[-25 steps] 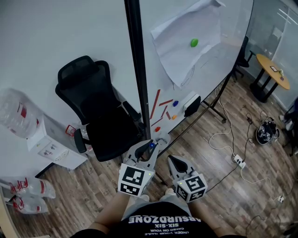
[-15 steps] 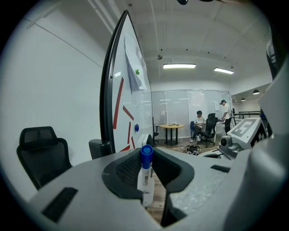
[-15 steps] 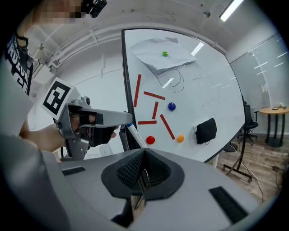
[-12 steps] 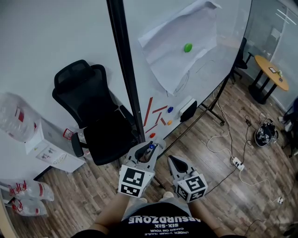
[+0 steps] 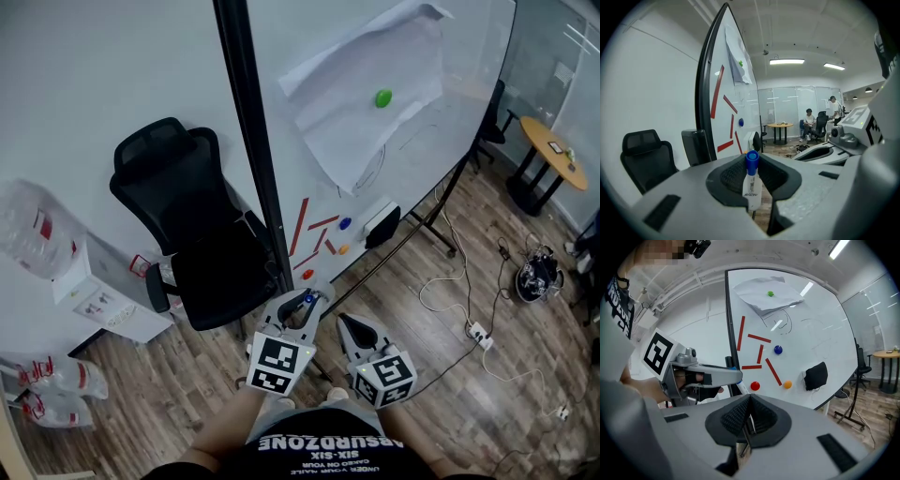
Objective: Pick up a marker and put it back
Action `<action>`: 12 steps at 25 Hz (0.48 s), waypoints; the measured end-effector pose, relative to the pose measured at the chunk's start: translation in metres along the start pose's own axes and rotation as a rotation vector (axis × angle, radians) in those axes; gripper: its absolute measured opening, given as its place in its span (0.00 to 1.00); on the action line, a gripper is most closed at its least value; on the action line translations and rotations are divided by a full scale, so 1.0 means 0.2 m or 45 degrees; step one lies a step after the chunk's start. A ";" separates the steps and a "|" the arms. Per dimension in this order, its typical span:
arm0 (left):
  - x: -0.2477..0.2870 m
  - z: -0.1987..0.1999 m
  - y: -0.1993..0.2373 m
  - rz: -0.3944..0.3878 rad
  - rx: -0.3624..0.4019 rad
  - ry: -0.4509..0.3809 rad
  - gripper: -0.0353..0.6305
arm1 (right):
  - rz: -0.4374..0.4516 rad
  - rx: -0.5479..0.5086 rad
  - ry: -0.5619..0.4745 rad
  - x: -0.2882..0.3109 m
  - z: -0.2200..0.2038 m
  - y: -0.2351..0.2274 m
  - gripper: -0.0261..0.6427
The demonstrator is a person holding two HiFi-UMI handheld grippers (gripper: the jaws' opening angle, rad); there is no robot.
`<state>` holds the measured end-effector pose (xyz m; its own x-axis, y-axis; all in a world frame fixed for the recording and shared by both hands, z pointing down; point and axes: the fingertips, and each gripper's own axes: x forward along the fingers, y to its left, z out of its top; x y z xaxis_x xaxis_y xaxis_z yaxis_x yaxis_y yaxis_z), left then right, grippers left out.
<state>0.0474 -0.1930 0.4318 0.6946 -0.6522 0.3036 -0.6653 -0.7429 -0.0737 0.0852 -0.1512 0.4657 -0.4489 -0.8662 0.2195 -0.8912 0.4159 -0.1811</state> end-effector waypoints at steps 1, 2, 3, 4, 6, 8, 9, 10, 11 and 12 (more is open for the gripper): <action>0.01 -0.02 0.00 0.002 0.006 0.011 0.17 | 0.002 0.000 -0.001 0.00 0.00 0.00 0.03; 0.02 -0.03 0.00 0.002 0.007 0.021 0.17 | 0.005 0.000 -0.002 0.00 0.00 0.00 0.03; 0.02 -0.04 -0.01 0.001 0.002 0.029 0.17 | 0.006 0.000 -0.002 0.00 0.00 -0.01 0.03; 0.03 -0.05 -0.01 0.000 -0.003 0.037 0.17 | 0.007 0.001 -0.002 0.00 0.00 -0.01 0.03; 0.05 -0.07 -0.01 0.000 -0.013 0.051 0.17 | 0.009 0.002 -0.002 -0.01 0.00 -0.02 0.03; 0.06 -0.08 -0.01 0.000 -0.021 0.063 0.17 | 0.008 0.003 0.000 -0.01 0.00 -0.03 0.03; 0.07 -0.09 -0.01 0.000 -0.024 0.069 0.17 | 0.006 0.003 0.002 -0.02 0.00 -0.03 0.03; 0.08 -0.10 -0.02 0.000 -0.028 0.076 0.17 | 0.005 0.002 0.004 -0.02 -0.01 -0.04 0.03; 0.09 -0.11 -0.02 0.000 -0.031 0.084 0.17 | 0.003 0.001 0.006 -0.02 -0.01 -0.04 0.03; 0.10 -0.12 -0.02 0.000 -0.033 0.093 0.17 | 0.002 -0.001 0.008 -0.02 -0.01 -0.05 0.03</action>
<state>0.0566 -0.1985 0.4615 0.6732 -0.6389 0.3722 -0.6729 -0.7381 -0.0498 0.0951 -0.1505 0.4688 -0.4509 -0.8638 0.2249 -0.8904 0.4177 -0.1809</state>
